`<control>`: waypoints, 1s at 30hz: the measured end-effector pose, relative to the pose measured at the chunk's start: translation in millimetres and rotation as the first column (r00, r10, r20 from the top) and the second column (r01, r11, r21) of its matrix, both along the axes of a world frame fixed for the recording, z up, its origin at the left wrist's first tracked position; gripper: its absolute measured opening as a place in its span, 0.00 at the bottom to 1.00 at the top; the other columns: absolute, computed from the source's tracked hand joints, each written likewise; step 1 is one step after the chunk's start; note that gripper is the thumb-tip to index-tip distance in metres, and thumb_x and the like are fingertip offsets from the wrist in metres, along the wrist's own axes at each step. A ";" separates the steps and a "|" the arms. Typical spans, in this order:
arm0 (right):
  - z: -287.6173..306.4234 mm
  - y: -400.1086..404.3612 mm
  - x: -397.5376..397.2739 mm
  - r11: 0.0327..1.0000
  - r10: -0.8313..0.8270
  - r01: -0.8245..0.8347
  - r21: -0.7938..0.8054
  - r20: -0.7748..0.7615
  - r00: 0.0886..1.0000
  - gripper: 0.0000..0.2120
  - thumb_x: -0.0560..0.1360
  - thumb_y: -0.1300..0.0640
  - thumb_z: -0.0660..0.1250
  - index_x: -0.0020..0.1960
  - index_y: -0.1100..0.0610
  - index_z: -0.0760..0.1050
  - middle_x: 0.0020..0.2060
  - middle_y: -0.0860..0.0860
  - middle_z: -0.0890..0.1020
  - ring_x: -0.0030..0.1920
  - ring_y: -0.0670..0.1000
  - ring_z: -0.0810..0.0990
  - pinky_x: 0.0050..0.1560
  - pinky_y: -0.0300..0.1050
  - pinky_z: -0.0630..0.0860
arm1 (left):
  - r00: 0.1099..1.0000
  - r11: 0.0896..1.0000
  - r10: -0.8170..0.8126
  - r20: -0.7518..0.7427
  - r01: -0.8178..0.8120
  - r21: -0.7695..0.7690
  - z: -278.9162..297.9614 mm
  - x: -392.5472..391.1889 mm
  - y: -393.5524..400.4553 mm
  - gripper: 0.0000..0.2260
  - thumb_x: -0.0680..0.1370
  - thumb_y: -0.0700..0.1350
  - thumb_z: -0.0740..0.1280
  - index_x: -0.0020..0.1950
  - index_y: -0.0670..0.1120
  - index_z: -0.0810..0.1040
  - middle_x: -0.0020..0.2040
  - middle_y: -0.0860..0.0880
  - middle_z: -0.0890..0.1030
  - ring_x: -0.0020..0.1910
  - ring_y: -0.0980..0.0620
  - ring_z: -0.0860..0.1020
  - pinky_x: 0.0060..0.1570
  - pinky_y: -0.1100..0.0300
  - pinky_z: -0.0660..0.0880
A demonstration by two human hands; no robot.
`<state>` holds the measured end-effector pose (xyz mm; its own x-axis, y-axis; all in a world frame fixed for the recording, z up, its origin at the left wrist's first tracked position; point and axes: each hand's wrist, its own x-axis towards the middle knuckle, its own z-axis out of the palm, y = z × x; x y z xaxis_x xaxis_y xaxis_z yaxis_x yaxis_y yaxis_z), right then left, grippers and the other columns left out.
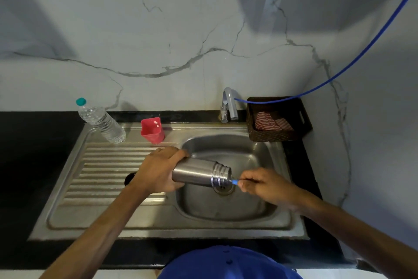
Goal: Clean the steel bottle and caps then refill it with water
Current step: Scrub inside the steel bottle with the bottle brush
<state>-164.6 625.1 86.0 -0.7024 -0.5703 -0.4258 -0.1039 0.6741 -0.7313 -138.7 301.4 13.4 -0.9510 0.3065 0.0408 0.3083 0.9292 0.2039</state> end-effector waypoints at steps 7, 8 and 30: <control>5.3 18.2 -10.2 0.904 0.375 -0.060 0.422 -0.720 0.584 0.03 0.76 0.52 0.68 0.49 0.49 0.75 0.39 0.46 0.81 0.31 0.52 0.79 0.27 0.42 0.64 | 0.980 0.996 0.087 0.179 -0.079 -0.051 13.3 -14.5 -59.4 0.35 0.63 0.66 0.75 0.68 0.62 0.71 0.57 0.55 0.84 0.49 0.52 0.82 0.47 0.56 0.79; 3.9 15.6 -10.8 0.896 0.401 -0.048 0.442 -0.756 0.517 0.08 0.71 0.55 0.72 0.47 0.50 0.75 0.37 0.46 0.80 0.26 0.52 0.78 0.22 0.42 0.63 | 0.984 0.995 0.083 0.156 -0.074 -0.059 16.9 -18.2 -57.9 0.34 0.63 0.65 0.75 0.67 0.62 0.71 0.56 0.55 0.84 0.48 0.52 0.82 0.47 0.55 0.79; -29.6 53.6 -20.6 0.940 -0.058 0.045 -0.338 -0.028 0.998 0.10 0.83 0.56 0.65 0.44 0.51 0.82 0.30 0.48 0.73 0.32 0.45 0.70 0.35 0.37 0.66 | 0.984 0.783 0.142 -0.107 -0.045 0.621 10.3 -7.7 -13.4 0.42 0.60 0.61 0.86 0.71 0.54 0.75 0.71 0.55 0.75 0.71 0.52 0.74 0.64 0.44 0.79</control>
